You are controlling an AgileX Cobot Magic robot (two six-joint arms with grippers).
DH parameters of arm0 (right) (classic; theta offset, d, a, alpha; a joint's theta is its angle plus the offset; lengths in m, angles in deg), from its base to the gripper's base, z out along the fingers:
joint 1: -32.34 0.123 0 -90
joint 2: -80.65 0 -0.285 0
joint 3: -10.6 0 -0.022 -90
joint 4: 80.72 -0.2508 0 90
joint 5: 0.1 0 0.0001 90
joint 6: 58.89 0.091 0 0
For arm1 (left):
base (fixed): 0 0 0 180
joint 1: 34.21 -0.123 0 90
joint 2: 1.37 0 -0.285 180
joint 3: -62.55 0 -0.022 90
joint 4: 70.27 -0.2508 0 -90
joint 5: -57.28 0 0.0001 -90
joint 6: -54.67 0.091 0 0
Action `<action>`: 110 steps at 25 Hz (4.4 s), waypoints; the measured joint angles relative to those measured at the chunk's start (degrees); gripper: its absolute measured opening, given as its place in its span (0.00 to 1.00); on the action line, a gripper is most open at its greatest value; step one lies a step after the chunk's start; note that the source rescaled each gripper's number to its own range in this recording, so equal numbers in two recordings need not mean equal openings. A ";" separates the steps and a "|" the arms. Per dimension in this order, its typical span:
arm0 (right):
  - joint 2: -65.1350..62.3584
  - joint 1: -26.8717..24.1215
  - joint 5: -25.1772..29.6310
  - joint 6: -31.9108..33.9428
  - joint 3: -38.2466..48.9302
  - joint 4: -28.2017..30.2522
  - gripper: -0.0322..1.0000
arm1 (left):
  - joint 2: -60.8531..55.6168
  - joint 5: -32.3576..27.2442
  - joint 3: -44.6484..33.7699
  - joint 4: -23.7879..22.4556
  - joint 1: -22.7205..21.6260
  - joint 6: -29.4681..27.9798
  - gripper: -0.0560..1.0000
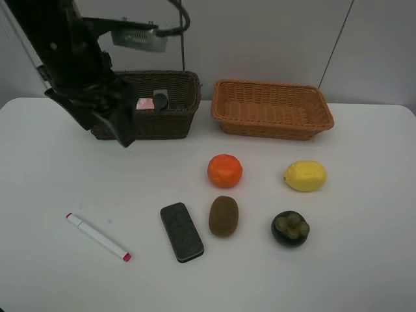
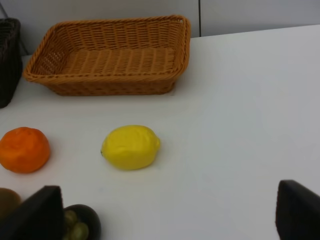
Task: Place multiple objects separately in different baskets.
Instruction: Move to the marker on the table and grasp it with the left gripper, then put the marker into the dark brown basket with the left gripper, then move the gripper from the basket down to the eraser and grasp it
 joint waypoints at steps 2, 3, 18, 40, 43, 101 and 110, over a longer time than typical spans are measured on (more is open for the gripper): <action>0.00 0.00 0.00 0.00 0.00 0.00 1.00 | -0.14 0.00 -3.30 -0.63 0.44 10.06 1.00; 0.00 0.00 0.00 0.00 0.00 0.00 1.00 | -0.14 -0.05 -5.24 -0.69 0.51 14.04 1.00; 0.00 0.00 0.00 0.00 0.00 0.00 1.00 | -0.14 12.73 -24.23 -5.51 0.65 34.34 1.00; 0.00 0.00 0.00 0.00 0.00 0.00 1.00 | 12.95 33.89 -30.10 -6.92 0.65 48.66 1.00; 0.00 0.00 0.00 0.00 0.00 0.00 1.00 | 14.20 34.80 -29.83 -7.39 0.65 48.66 1.00; 0.00 0.00 0.00 0.00 0.00 0.00 1.00 | 20.23 54.34 9.50 -8.45 -13.70 -0.55 0.93; 0.00 0.00 0.00 0.00 0.00 0.00 1.00 | 15.25 23.41 9.56 -6.37 -13.41 -19.84 1.00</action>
